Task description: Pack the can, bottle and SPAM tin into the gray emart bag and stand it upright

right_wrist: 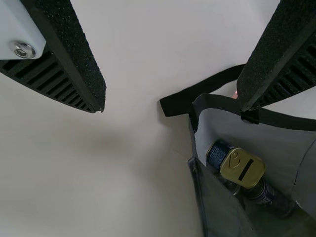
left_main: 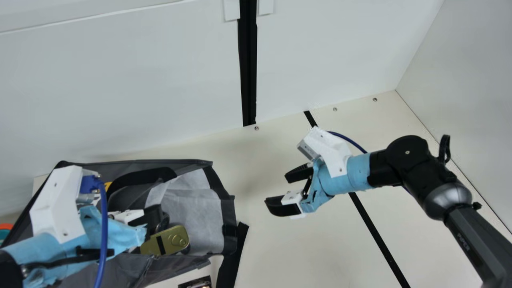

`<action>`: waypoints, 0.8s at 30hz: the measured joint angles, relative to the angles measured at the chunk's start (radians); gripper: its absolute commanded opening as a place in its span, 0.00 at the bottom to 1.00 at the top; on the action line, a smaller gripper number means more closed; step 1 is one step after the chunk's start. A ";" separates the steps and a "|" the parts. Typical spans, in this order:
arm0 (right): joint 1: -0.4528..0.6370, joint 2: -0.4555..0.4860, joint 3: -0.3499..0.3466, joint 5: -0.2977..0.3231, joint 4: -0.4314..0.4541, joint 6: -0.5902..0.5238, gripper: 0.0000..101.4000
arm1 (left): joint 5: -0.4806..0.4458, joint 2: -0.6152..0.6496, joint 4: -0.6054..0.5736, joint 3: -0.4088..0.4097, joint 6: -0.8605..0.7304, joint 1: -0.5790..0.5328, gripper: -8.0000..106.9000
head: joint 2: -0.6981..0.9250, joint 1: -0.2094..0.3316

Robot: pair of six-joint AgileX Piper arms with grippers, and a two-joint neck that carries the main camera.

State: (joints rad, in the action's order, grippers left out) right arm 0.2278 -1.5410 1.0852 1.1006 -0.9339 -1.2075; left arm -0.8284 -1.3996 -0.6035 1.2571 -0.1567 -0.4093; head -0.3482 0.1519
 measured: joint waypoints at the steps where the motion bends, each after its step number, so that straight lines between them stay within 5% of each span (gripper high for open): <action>1: -0.008 -0.004 -0.005 -0.001 -0.005 -0.001 0.94 | 0.000 0.000 0.000 0.000 0.000 0.000 0.00 | 0.000 0.000; 24: -0.183 -0.134 0.003 -0.071 -0.107 -0.022 0.94 | 0.000 0.000 0.000 0.000 0.000 0.000 0.00 | 0.000 0.000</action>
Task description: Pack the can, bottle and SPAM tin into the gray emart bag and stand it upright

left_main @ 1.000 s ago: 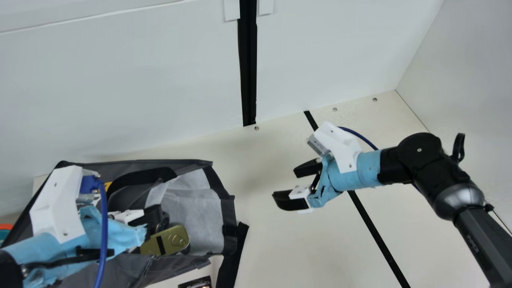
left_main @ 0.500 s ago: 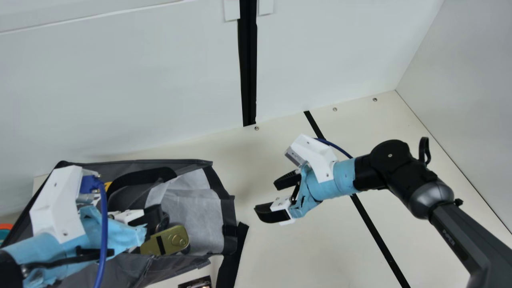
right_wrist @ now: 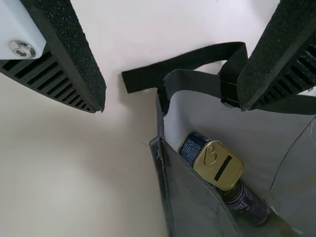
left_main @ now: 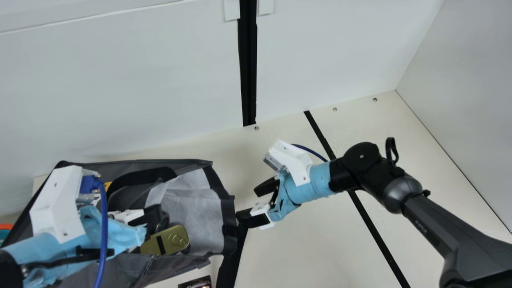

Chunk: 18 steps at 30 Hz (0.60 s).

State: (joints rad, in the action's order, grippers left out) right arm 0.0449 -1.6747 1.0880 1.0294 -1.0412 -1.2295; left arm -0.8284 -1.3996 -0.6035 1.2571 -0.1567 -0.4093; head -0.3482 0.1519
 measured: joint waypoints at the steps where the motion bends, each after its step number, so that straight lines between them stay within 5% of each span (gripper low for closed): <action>1: -0.006 -0.008 0.002 -0.004 -0.004 0.000 0.94 | 0.000 0.000 0.000 0.000 0.000 0.000 0.00 | 0.002 0.000; 18: -0.113 -0.141 0.072 -0.040 -0.051 0.000 0.94 | 0.000 0.000 0.000 0.000 0.000 0.000 0.00 | 0.002 0.000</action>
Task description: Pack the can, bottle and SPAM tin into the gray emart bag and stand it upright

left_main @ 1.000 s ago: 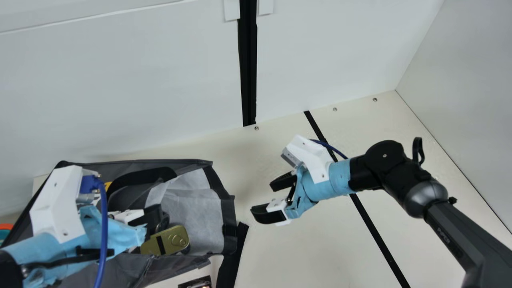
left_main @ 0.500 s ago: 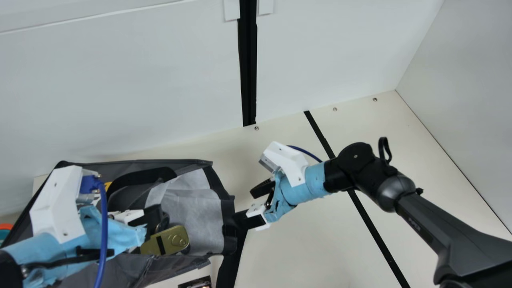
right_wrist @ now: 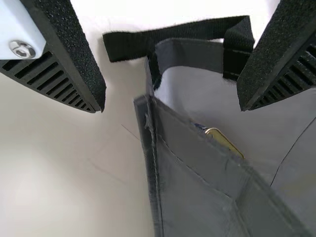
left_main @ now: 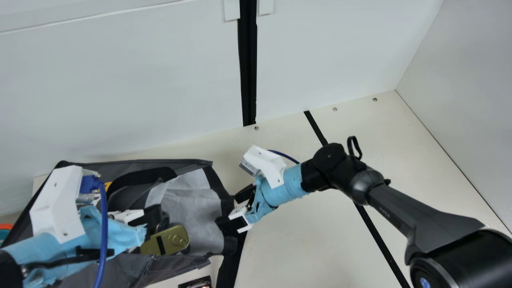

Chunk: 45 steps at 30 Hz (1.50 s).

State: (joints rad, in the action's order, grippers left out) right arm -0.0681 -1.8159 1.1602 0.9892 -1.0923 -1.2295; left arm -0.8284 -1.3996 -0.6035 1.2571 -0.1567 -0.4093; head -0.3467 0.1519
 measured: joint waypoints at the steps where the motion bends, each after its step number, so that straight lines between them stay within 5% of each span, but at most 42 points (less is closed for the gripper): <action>1: -0.005 -0.008 0.004 -0.001 -0.002 0.000 0.94 | 0.000 0.000 0.000 0.000 0.000 0.000 0.00 | -0.002 0.000; 17: -0.080 -0.106 0.044 -0.026 -0.055 -0.004 0.94 | 0.000 0.000 0.000 0.000 0.000 0.000 0.00 | -0.002 0.000; 31: -0.118 -0.149 0.072 -0.017 -0.115 -0.008 0.01 | 0.000 0.000 0.000 0.000 0.000 0.000 0.00 | -0.002 0.000; 45: -0.082 -0.120 0.041 0.027 -0.180 0.019 0.00 | 0.000 0.000 0.000 0.000 0.000 0.000 0.00 | 0.000 0.000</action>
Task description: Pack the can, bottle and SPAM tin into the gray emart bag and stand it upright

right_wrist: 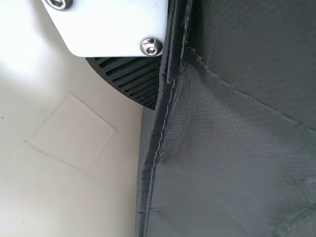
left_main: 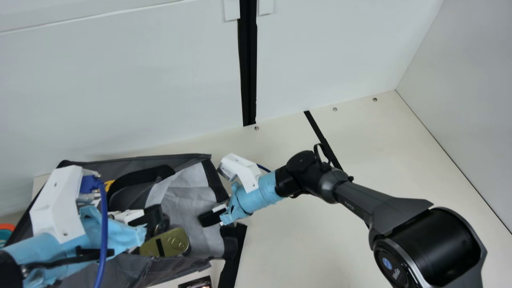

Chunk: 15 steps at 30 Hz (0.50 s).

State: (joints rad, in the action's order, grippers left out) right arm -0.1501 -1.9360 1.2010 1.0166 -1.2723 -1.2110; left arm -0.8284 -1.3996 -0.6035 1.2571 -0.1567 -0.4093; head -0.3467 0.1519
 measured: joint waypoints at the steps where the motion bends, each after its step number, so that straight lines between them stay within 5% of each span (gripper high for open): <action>1: 0.004 0.007 -0.005 0.005 -0.003 0.000 0.00 | 0.000 0.000 0.000 0.000 0.000 0.000 0.00 | 0.000 0.000; 15: 0.094 0.134 -0.066 0.078 -0.006 0.013 0.00 | 0.030 0.004 -0.043 -0.006 -0.027 -0.017 0.00 | -0.002 0.000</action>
State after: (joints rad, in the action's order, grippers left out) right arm -0.0557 -1.8018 1.1348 1.0942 -1.2788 -1.1975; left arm -0.7986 -1.3960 -0.6468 1.2515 -0.1837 -0.4267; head -0.3482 0.1519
